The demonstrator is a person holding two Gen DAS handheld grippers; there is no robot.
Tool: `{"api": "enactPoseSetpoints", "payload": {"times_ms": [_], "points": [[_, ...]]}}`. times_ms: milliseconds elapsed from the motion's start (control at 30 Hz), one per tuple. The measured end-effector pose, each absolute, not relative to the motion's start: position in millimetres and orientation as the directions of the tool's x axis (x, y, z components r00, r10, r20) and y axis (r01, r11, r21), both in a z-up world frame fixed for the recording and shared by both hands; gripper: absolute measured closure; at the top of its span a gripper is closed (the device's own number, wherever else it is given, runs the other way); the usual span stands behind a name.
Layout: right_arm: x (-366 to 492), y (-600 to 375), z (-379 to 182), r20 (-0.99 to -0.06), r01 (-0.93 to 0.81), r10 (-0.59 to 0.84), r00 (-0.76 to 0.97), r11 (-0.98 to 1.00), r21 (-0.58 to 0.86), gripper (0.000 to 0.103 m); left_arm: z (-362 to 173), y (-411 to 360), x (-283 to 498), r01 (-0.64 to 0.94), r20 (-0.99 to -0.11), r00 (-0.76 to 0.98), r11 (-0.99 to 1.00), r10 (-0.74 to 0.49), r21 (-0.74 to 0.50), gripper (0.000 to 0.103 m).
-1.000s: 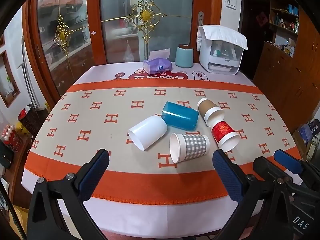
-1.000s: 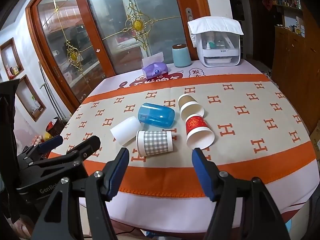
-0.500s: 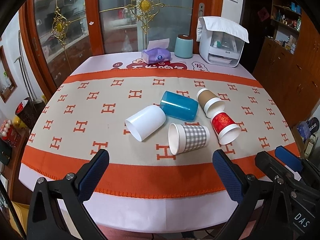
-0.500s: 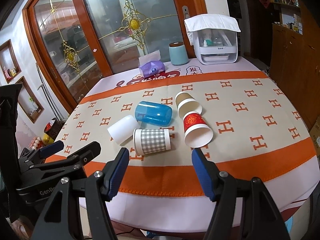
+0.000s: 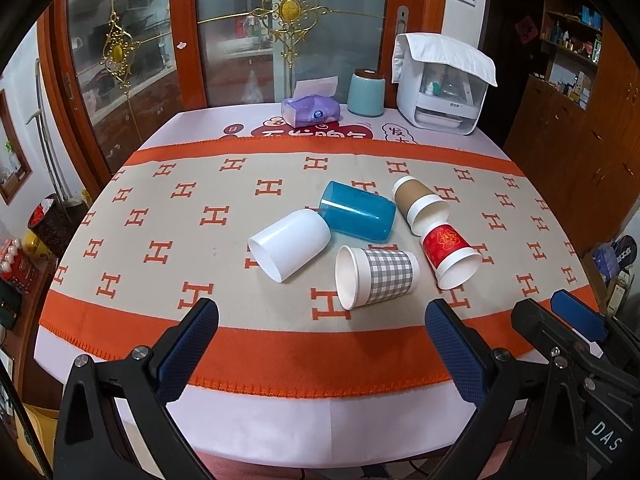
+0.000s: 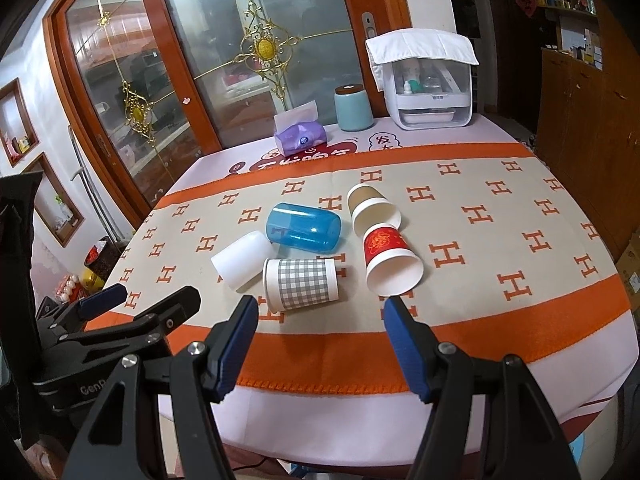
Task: Flip cup upside down
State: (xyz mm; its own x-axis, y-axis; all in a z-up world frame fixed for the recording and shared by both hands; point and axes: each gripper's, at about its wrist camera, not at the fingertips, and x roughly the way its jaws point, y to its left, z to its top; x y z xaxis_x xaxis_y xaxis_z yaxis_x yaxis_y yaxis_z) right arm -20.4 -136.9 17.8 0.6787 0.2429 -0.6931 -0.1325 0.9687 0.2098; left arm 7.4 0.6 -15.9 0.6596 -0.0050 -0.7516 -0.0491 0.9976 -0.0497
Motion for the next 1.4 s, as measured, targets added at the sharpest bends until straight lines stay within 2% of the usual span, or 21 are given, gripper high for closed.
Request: {"api": "enactPoseSetpoints", "payload": {"times_ms": [233, 533, 967, 1400], "points": [[-15, -135, 18, -0.693, -0.121, 0.222, 0.685, 0.974, 0.193, 0.038, -13, -1, 10, -0.031, -0.725, 0.688, 0.999, -0.012, -0.045, 0.001], [-3, -137, 17, -0.695, -0.111, 0.212, 0.687, 0.976, 0.188, 0.038, -15, -8, 26, 0.024, -0.734, 0.679, 1.000, -0.014, 0.002, 0.001], [18, -148, 16, -0.717, -0.084, 0.215, 0.663, 0.973, 0.214, 0.038, -7, -3, 46, 0.077, -0.733, 0.678, 0.997, -0.058, -0.007, 0.001], [58, -167, 8, -0.749, -0.043, 0.217, 0.626, 0.969, 0.245, 0.038, 2, -17, 97, 0.318, -0.747, 0.658, 0.935, -0.098, 0.158, 0.001]]}}
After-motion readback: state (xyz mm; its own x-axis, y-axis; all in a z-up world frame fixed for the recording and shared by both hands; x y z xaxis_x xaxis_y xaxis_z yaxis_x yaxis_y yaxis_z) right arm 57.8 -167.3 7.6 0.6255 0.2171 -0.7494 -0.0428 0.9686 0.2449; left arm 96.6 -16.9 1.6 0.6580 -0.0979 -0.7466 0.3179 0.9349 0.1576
